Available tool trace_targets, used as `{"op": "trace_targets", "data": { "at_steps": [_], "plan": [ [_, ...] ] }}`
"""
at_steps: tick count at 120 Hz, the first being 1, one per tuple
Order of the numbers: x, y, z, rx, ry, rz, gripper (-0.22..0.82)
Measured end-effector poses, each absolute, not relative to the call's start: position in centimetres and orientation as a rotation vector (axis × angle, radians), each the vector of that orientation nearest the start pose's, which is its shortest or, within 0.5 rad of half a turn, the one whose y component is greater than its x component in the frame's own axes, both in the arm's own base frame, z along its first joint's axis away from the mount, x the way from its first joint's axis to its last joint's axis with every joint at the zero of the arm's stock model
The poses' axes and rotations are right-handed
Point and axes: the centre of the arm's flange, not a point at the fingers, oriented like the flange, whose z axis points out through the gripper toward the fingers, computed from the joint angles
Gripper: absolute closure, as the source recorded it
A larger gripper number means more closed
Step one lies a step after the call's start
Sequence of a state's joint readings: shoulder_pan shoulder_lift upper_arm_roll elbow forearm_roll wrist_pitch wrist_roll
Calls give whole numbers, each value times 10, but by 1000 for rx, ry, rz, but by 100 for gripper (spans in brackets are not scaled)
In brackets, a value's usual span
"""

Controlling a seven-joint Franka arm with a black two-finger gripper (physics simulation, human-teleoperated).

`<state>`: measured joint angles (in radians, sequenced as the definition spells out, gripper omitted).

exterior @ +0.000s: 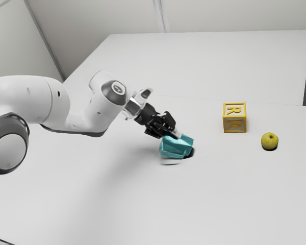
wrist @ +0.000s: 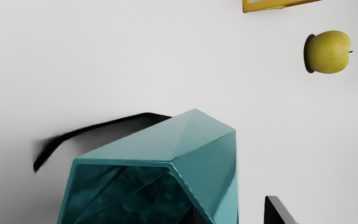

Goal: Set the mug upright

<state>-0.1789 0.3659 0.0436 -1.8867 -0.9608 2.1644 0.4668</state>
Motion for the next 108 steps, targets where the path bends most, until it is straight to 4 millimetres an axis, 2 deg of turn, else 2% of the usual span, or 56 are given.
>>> {"op": "trace_targets", "data": {
  "at_steps": [29,69,85,98,108],
  "plan": [
    [626,-131,330,2400,-34,90,72],
    [636,-132,343,2444,-77,126,77],
    [631,-128,381,2513,-171,184,77],
    [614,-120,410,2631,-305,212,78],
    [604,-114,418,2735,-414,208,78]
  ]
}}
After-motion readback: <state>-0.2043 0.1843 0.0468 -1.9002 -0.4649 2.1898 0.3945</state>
